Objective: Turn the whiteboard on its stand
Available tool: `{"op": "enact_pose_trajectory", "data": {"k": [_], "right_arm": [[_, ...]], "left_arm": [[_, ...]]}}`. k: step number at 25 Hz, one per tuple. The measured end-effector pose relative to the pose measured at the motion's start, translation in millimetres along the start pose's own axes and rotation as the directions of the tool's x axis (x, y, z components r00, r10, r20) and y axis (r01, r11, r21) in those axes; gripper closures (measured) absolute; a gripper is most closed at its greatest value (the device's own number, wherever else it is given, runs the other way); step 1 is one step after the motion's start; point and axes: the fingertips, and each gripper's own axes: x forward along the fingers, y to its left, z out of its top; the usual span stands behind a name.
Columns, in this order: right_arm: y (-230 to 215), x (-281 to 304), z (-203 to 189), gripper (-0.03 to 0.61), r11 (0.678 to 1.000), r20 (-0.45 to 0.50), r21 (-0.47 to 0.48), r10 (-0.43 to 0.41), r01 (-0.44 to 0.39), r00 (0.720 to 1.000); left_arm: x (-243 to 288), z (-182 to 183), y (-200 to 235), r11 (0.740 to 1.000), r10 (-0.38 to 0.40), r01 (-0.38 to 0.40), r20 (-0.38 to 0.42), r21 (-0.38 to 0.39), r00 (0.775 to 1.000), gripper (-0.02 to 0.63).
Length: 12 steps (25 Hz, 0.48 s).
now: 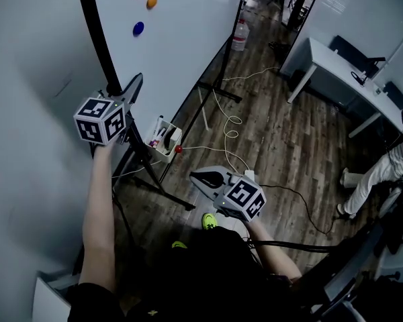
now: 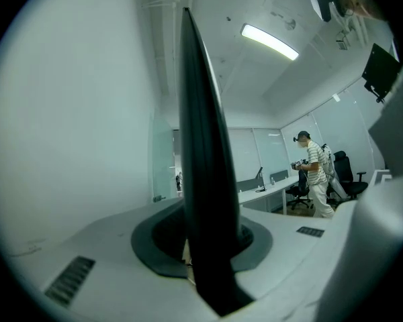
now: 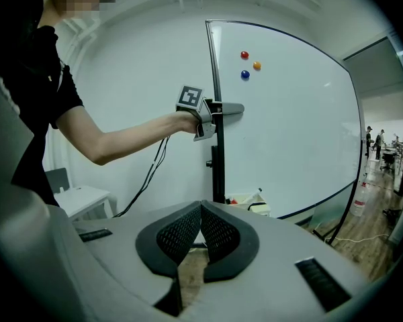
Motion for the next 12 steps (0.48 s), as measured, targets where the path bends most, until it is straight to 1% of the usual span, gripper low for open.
{"op": "enact_pose_trajectory", "data": {"k": [4, 8, 12], "right_arm": [[-11.0, -8.7, 8.8, 0.552, 1.000, 0.002, 0.011, -0.004, 0.004, 1.000], [-6.9, -3.8, 1.0, 0.552, 1.000, 0.000, 0.013, -0.013, 0.013, 1.000], [-4.9, -10.8, 7.8, 0.552, 1.000, 0.010, 0.019, -0.018, 0.017, 1.000]], "left_arm": [[17.1, 12.0, 0.8, 1.000, -0.003, 0.003, -0.003, -0.002, 1.000, 0.531], [13.4, 2.0, 4.4, 1.000, -0.005, 0.005, 0.005, -0.010, 1.000, 0.531], [14.3, 11.7, -1.6, 1.000, -0.017, 0.017, 0.003, -0.008, 1.000, 0.525]]}}
